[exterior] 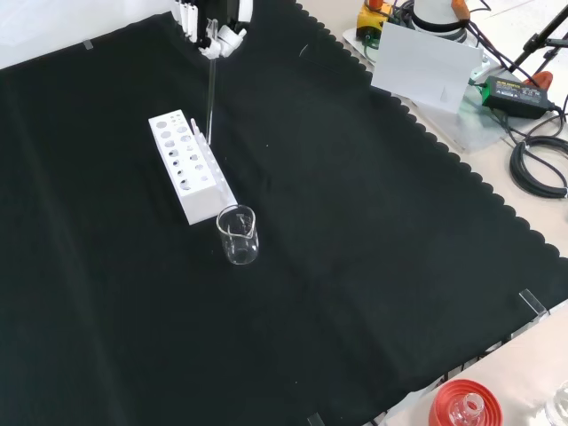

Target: Stir in the beaker to the left of the white test tube rack with the glass rod.

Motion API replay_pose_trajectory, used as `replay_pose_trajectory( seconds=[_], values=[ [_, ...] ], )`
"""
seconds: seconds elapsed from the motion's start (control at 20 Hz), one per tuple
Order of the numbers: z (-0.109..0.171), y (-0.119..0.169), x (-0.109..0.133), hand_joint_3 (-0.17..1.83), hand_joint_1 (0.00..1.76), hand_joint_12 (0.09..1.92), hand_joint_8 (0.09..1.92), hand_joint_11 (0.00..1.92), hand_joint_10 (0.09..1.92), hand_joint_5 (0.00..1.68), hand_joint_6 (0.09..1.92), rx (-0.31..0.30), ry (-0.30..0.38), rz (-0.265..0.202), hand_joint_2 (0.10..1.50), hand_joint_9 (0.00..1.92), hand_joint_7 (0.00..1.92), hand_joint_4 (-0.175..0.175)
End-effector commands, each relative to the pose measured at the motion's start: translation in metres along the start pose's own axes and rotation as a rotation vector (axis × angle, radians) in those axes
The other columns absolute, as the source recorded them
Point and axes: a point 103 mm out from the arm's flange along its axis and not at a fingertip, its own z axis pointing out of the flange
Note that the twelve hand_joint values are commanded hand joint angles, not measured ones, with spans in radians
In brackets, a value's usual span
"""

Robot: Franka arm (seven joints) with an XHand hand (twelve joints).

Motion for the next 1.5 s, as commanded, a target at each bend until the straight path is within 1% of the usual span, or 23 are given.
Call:
replay_pose_trajectory(
  seconds=[0.05,0.4,0.5,0.7,0.95,1.2,1.3,1.5],
  values=[
    [0.0,0.001,0.003,0.77,1.32,0.71,0.93,1.51,0.62,1.1,0.82,0.007,-0.01,-0.002,0.64,1.61,1.28,-0.175],
    [0.0,0.002,0.004,0.77,1.32,0.71,0.93,1.51,0.62,1.1,0.81,0.011,0.0,-0.004,0.64,1.61,1.28,-0.175],
    [-0.001,0.004,0.009,0.77,1.32,0.71,0.93,1.51,0.62,1.1,0.81,0.012,0.0,-0.013,0.64,1.61,1.28,-0.175],
    [-0.004,0.017,0.025,0.77,1.32,0.72,0.93,1.51,0.61,1.1,0.81,0.017,0.006,-0.043,0.64,1.61,1.28,-0.175],
    [-0.007,0.035,0.054,0.77,1.32,0.72,0.93,1.51,0.61,1.11,0.81,0.019,0.004,-0.099,0.64,1.61,1.28,-0.175],
    [-0.007,0.055,0.081,0.77,1.32,0.72,0.93,1.52,0.61,1.11,0.81,0.012,0.022,-0.176,0.64,1.61,1.28,-0.175],
    [-0.008,0.062,0.092,0.77,1.32,0.72,0.93,1.52,0.61,1.11,0.8,0.01,0.017,-0.207,0.64,1.61,1.28,-0.175],
    [-0.005,0.075,0.112,0.77,1.32,0.72,0.92,1.52,0.61,1.11,0.8,0.015,-0.002,-0.25,0.64,1.62,1.28,-0.175]
  ],
)
